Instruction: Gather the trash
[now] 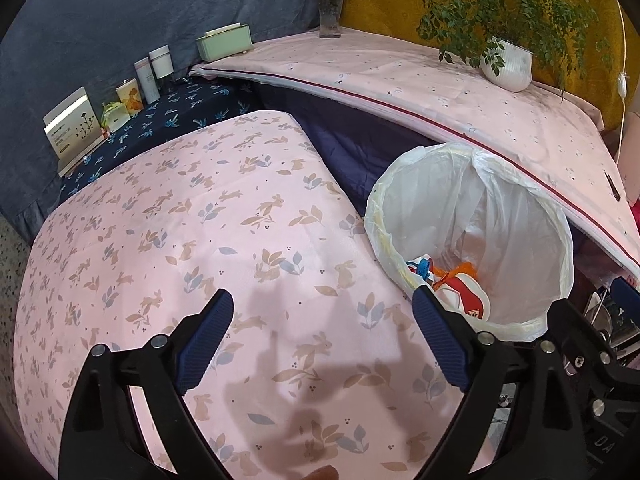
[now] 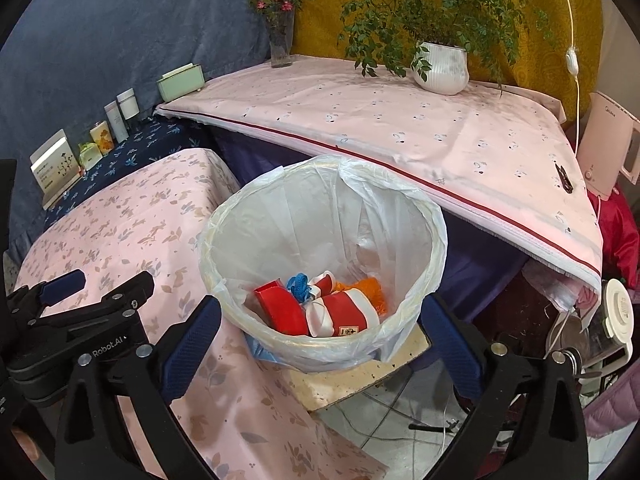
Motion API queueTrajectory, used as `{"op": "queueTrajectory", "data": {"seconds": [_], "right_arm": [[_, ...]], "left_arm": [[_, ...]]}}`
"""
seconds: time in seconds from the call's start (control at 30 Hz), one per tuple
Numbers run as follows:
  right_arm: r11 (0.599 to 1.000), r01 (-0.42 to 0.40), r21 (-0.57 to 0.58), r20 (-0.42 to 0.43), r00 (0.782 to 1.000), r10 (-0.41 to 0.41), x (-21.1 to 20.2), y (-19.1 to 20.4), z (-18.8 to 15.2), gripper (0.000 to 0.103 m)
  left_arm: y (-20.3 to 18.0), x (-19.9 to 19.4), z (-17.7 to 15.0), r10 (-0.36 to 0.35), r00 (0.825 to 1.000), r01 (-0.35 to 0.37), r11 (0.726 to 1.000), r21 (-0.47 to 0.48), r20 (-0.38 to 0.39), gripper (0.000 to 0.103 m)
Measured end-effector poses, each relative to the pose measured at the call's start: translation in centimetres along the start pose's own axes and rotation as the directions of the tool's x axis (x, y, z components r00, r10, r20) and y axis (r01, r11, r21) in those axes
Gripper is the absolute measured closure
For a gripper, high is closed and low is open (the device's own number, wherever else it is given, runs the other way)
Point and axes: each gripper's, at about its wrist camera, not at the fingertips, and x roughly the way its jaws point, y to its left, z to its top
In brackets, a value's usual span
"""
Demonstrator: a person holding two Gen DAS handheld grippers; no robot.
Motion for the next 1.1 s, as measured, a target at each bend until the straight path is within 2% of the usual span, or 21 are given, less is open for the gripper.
{"op": "queueTrajectory", "data": {"seconds": [0.43,1.1], "right_arm": [[0.999,0.025,-0.033,0.014,1.000,-0.024,0.0,0.3,-0.5,0.006],[0.997,0.050,-0.058,0.010,0.999,-0.049,0.4,0.2,-1.4,0.006]], "left_arm": [[-0.3,-0.4,-0.2,0.006,1.000,-0.006,1.000,0.008,0.021,0.011],[-0.4,-0.3,-0.6,0.023,1.000,-0.023,1.000,0.009,0.021,0.010]]}}
